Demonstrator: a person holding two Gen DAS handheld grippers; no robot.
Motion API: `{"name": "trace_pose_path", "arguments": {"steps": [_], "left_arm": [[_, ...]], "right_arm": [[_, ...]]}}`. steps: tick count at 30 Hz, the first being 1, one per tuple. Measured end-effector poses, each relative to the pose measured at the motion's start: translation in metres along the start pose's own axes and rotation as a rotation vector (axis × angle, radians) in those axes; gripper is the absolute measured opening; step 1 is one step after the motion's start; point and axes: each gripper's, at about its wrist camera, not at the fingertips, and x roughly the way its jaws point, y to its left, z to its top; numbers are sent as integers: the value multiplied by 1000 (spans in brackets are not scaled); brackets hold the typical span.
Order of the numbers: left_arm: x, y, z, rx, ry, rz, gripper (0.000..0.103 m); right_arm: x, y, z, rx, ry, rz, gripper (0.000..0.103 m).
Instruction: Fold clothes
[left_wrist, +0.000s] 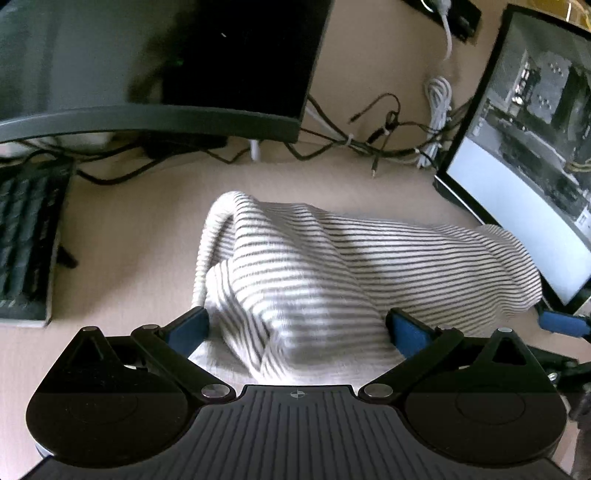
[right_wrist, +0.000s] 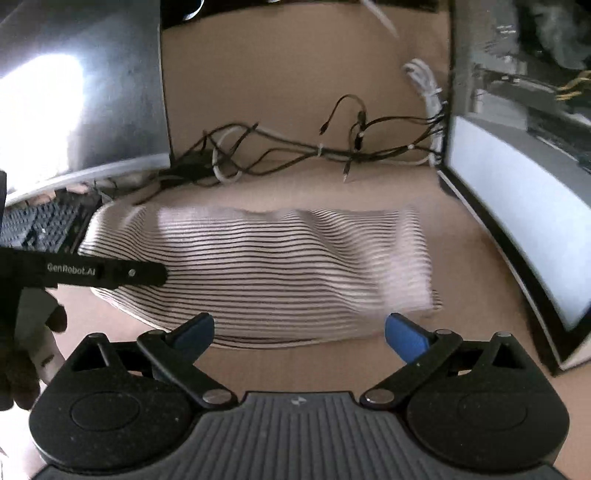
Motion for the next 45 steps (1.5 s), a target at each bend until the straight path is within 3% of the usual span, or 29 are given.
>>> {"name": "trace_pose_path", "arguments": {"steps": [4,8,13,18,23,29,33,45], "left_arm": [[-39,-8,-17,-69,-33,42,103],[-105,-44,-53,-101,-114,92,103],[-182,-102,-106,-93,-205,164,103],[-229,-146,-138,-23,-279,245,103],[-252,-172,-145,-6,-266,243,103],[-260,-193,-153,34,-263,317,103],[-263,-201,-155,39,-246,334,103],[-261,-207,-162,28,-210,311,103]], "right_arm": [[-36,-7,-9,37,-45,1,103],[-71,-14,-18,74,-89,3,103],[-126,-25,-44,89,-180,2,103],[-179,-25,-71,36,-288,-23,103],[-211,-27,-81,-4,-303,9,103],[-238,-36,-93,-12,-306,4,103],[-245,-36,-101,-4,-289,26,103],[-248,-49,-105,19,-283,-21,103]]}}
